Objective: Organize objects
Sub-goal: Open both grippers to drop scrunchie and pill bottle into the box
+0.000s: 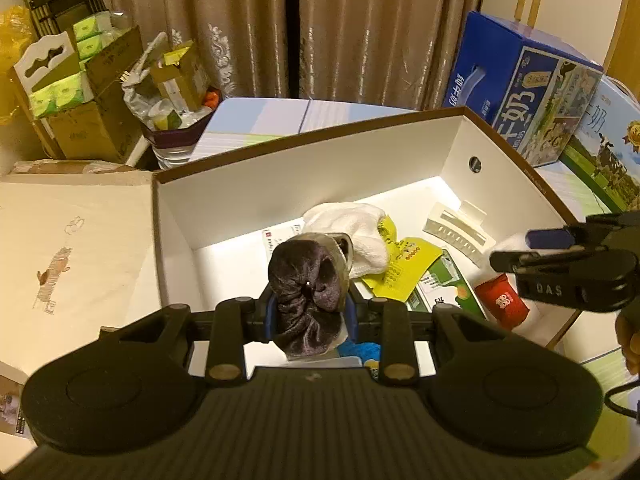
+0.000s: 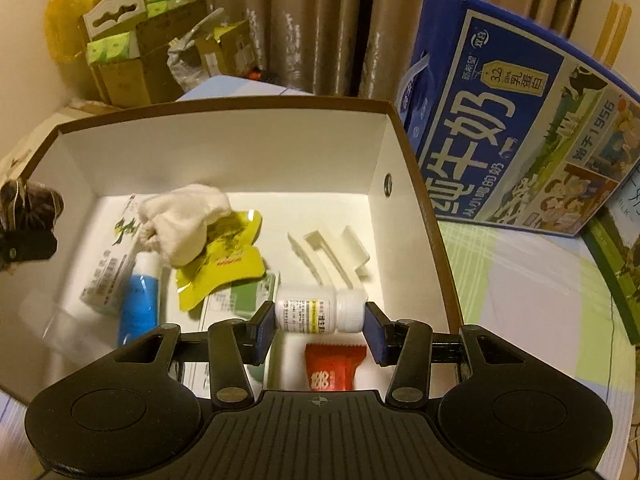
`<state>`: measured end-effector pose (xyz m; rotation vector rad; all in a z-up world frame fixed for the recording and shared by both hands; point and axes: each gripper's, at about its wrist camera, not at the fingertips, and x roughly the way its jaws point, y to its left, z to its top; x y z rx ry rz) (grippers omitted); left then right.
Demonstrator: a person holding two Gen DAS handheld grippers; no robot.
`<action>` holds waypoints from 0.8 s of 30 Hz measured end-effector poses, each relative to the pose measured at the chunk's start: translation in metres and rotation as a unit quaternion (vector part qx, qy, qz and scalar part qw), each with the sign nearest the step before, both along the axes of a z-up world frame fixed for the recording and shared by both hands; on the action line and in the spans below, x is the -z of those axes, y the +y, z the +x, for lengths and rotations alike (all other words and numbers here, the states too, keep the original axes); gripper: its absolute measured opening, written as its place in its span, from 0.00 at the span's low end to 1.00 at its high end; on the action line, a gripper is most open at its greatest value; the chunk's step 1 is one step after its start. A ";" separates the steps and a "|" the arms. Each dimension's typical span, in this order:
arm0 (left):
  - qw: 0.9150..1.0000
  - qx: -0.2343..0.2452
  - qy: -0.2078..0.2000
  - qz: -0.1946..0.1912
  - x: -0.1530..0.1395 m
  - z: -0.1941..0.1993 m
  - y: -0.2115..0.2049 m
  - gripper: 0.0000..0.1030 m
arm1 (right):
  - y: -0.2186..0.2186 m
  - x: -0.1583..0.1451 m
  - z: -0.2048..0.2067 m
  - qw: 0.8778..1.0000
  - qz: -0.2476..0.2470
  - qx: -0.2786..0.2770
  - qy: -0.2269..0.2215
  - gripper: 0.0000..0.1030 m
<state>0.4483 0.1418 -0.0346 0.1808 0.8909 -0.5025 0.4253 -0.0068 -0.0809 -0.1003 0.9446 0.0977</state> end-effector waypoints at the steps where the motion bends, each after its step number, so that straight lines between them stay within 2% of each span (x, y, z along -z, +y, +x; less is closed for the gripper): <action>1: 1.000 0.002 0.001 0.000 0.001 0.001 -0.001 0.27 | -0.001 0.000 0.001 1.000 0.004 0.001 0.000 0.43; 15: 0.999 0.026 0.016 -0.010 0.007 0.009 -0.019 0.30 | -0.009 -0.013 -0.005 0.999 0.046 0.025 -0.011 0.43; 17: 0.999 0.031 0.017 -0.015 0.007 0.009 -0.022 0.36 | -0.010 -0.015 -0.008 0.998 0.053 0.027 -0.011 0.43; 21: 0.999 0.041 0.013 -0.019 0.006 0.008 -0.027 0.65 | -0.011 -0.021 -0.016 0.998 0.062 0.029 -0.014 0.43; 24: 0.999 0.045 0.009 -0.021 0.004 0.007 -0.028 0.75 | -0.012 -0.026 -0.023 0.997 0.072 0.030 -0.016 0.43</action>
